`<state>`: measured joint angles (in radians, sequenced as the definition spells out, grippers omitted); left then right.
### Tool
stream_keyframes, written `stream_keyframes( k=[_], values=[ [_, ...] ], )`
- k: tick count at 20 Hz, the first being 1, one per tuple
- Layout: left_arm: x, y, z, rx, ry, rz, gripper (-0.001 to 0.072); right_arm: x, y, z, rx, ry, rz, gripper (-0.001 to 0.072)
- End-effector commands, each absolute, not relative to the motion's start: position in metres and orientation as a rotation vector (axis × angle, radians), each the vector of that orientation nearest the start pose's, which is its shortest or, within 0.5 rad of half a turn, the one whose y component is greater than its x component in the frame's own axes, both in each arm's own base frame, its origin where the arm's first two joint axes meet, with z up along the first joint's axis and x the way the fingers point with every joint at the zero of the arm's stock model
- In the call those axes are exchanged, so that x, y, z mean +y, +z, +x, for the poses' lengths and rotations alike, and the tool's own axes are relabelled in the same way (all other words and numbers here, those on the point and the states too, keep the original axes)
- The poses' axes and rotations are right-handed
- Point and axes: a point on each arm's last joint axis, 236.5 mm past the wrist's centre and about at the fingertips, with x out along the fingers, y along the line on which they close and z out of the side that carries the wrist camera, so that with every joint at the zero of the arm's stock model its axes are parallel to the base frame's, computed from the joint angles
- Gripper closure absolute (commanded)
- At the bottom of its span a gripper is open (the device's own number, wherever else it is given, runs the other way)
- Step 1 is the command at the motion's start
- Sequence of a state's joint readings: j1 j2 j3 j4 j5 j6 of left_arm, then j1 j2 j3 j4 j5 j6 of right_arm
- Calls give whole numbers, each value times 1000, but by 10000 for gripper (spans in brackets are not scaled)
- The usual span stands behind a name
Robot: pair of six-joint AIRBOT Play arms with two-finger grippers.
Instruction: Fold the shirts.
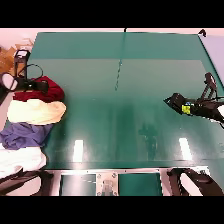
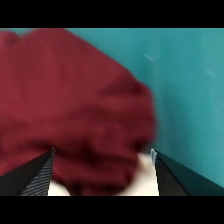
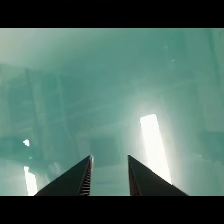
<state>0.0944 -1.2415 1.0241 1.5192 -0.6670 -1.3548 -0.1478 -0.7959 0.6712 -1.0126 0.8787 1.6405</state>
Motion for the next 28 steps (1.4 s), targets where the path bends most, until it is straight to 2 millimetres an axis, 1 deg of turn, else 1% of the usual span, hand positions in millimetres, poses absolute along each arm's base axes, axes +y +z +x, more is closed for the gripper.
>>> stream_keyframes(
  k=[1, 3, 4, 6, 7, 8, 9, 10, 12, 13, 14, 15, 16, 17, 19, 20, 21, 22, 23, 24, 25, 26, 27, 28],
  values=[
    [51, -22, 476, 884, -5, 218, -13, 46, 35, 333, 940, 35, 681, 422],
    [53, -60, 480, 959, -27, 246, -13, 45, 32, 334, 945, 30, 682, 423],
    [54, -76, 482, 990, -32, 245, -13, 45, 31, 335, 945, 29, 684, 423],
    [54, -94, 487, 1021, -37, 242, -11, 44, 32, 336, 940, 27, 683, 424],
    [54, -100, 489, 1031, -39, 242, 75, 44, 32, 336, 939, 27, 683, 424],
    [54, -102, 489, 1037, -40, 242, 309, 44, 32, 336, 939, 27, 683, 424],
    [55, -101, 489, 1038, -40, 245, 527, 44, 32, 336, 939, 27, 683, 425],
    [55, -100, 488, 1044, -40, 249, 678, 44, 32, 336, 939, 27, 683, 426],
    [56, -93, 488, 1074, -40, 246, 680, 44, 32, 336, 940, 27, 683, 461],
    [57, -81, 489, 1091, -38, 242, 680, 44, 32, 336, 940, 27, 682, 463],
    [56, -63, 493, 1092, -36, 226, 680, 44, 32, 336, 940, 28, 680, 465],
    [53, -37, 498, 1080, -38, 199, 680, 44, 32, 336, 939, 28, 680, 509],
    [46, -1, 504, 1043, -45, 163, 680, 44, 32, 336, 940, 29, 680, 571],
    [38, 35, 509, 997, -58, 127, 680, 44, 32, 336, 941, 29, 680, 573],
    [12, 121, 516, 846, -113, 51, 680, 45, 32, 334, 947, 39, 665, 575],
    [-4, 162, 514, 767, -146, 41, 681, 46, 32, 334, 951, 46, 655, 577],
    [-24, 201, 508, 690, -186, 40, 680, 46, 32, 333, 956, 50, 654, 591],
    [-48, 231, 497, 634, -239, 40, 680, 47, 33, 332, 961, 53, 653, 591],
    [-75, 250, 485, 604, -303, 31, 680, 47, 34, 331, 967, 54, 654, 591],
    [-108, 261, 470, 594, -387, 14, 680, 47, 36, 330, 973, 61, 649, 591],
    [-140, 261, 456, 612, -473, -4, 680, 46, 39, 329, 976, 69, 638, 592],
    [-171, 256, 443, 645, -558, -20, 680, 46, 42, 329, 980, 71, 639, 592],
    [-203, 244, 431, 686, -632, -29, 680, 45, 45, 327, 987, 73, 640, 592],
    [-231, 227, 421, 726, -685, -31, 680, 43, 48, 327, 992, 75, 638, 592]
  ],
)
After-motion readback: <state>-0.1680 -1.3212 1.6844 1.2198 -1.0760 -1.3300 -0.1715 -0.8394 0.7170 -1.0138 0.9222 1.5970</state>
